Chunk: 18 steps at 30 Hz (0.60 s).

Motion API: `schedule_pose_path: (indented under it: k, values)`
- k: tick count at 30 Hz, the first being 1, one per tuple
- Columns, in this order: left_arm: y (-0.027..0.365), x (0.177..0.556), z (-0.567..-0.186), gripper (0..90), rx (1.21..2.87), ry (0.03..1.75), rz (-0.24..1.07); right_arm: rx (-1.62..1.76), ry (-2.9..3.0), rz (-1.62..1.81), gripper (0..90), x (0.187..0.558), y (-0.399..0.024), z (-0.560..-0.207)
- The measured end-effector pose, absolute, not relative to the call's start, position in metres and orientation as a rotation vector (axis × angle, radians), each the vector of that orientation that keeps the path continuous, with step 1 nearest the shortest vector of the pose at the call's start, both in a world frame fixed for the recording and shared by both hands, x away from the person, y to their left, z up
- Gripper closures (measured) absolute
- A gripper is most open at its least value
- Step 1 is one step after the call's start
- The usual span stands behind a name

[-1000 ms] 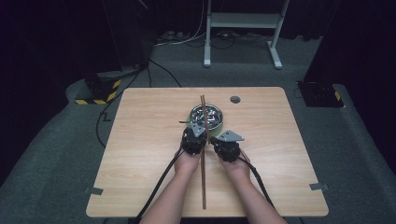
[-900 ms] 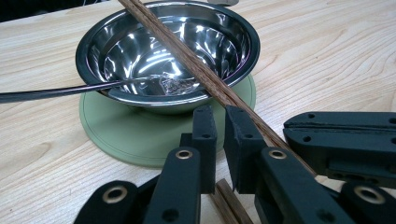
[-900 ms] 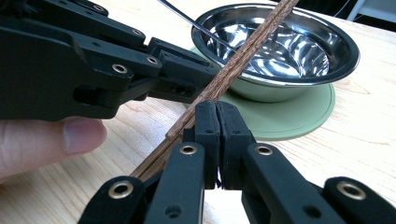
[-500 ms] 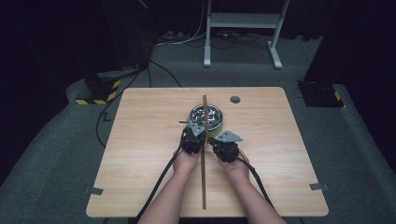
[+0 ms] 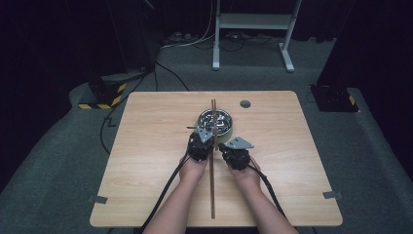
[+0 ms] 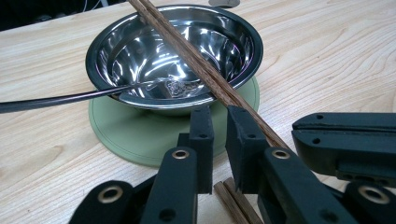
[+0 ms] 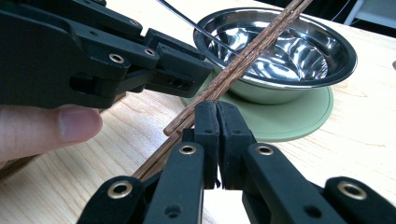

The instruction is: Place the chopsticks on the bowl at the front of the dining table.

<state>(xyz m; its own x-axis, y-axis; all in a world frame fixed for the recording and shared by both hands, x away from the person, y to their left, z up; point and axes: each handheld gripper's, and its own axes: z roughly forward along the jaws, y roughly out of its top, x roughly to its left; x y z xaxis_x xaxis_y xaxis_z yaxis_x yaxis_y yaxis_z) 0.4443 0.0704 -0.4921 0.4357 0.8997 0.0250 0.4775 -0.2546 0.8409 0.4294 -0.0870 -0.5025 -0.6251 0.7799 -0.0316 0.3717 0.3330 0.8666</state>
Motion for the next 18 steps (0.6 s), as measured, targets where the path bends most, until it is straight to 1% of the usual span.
schedule_pose_path:
  k: [9,13,14,18]
  values:
    - [0.076,0.44,-0.49,75.0,1.884,1.17,0.687,1.004,2.151,1.225,86.4,0.429,-0.09,-0.502]
    - [0.077,0.444,-0.492,78.7,1.872,1.184,0.687,1.02,2.133,1.247,87.6,0.43,-0.092,-0.499]
    - [0.078,0.445,-0.492,80.1,1.878,1.19,0.687,1.041,2.14,1.234,89.0,0.434,-0.093,-0.495]
    - [0.075,0.449,-0.495,81.7,1.869,1.183,0.677,1.063,2.153,1.201,89.4,0.445,-0.093,-0.491]
